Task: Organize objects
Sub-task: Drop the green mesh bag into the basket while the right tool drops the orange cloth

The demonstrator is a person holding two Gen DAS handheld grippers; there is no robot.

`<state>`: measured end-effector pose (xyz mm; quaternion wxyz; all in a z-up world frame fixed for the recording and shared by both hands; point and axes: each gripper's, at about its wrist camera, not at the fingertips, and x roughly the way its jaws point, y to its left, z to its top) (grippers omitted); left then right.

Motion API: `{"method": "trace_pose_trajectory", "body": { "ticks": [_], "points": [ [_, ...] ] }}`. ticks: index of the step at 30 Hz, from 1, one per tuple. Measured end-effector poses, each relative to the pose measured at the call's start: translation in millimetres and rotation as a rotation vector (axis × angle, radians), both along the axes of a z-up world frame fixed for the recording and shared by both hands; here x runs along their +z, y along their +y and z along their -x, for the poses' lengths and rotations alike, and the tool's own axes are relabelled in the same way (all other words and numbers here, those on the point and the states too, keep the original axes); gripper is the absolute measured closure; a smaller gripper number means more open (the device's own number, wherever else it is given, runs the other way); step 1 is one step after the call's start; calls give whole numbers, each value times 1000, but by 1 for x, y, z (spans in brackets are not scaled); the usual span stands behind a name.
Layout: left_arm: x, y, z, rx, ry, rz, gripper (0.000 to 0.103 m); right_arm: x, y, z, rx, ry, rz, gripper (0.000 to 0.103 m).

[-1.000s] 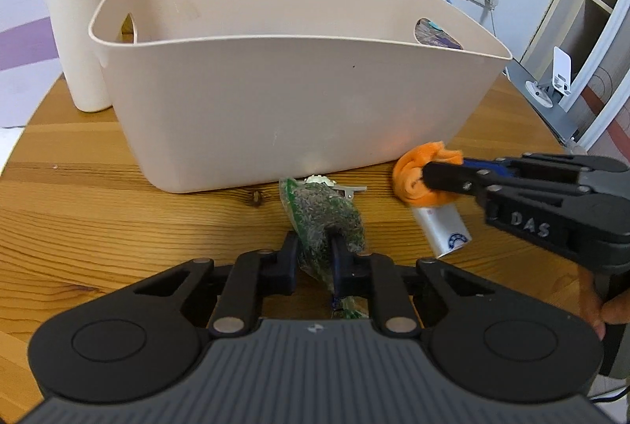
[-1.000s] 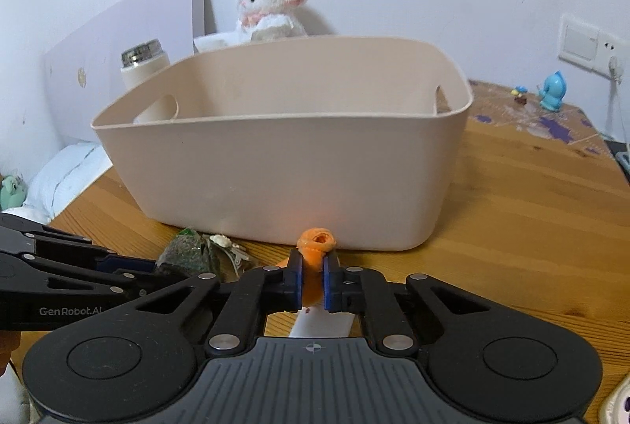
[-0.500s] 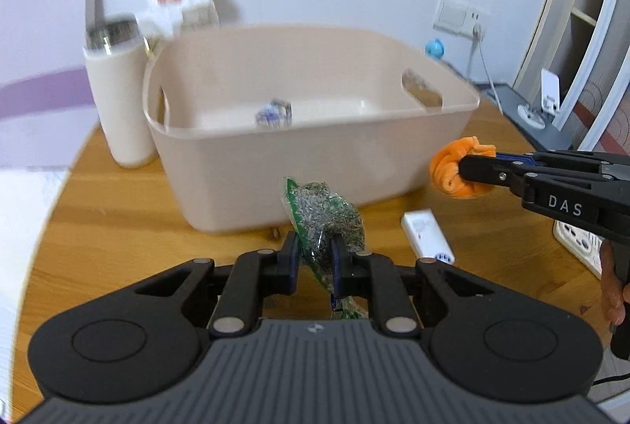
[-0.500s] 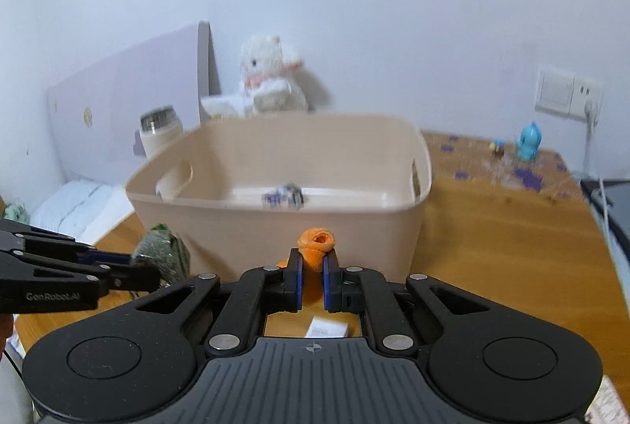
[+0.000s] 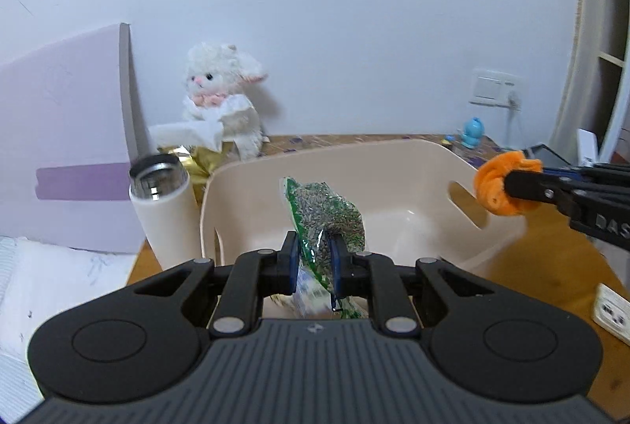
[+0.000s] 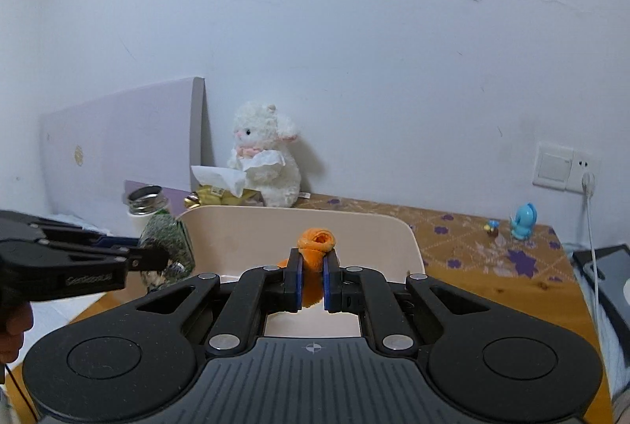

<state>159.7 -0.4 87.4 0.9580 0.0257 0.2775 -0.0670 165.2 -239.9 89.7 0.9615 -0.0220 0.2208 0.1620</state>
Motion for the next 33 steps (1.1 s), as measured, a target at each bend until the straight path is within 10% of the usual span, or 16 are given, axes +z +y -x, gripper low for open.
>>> {"method": "trace_pose_trajectory", "body": {
  "ticks": [13, 20, 25, 33],
  "points": [
    [-54, -7, -80, 109, 172, -115, 85, -57, 16, -57, -45, 165, 93, 92],
    [-63, -11, -79, 87, 202, -144, 80, -57, 14, -44, -59, 148, 97, 57],
    [-49, -13, -61, 87, 157, -143, 34, -43, 5, -22, -63, 105, 91, 45],
    [-25, -5, -13, 71, 104, -126, 20, -33, -11, 15, -47, 89, 104, 31]
  ]
}}
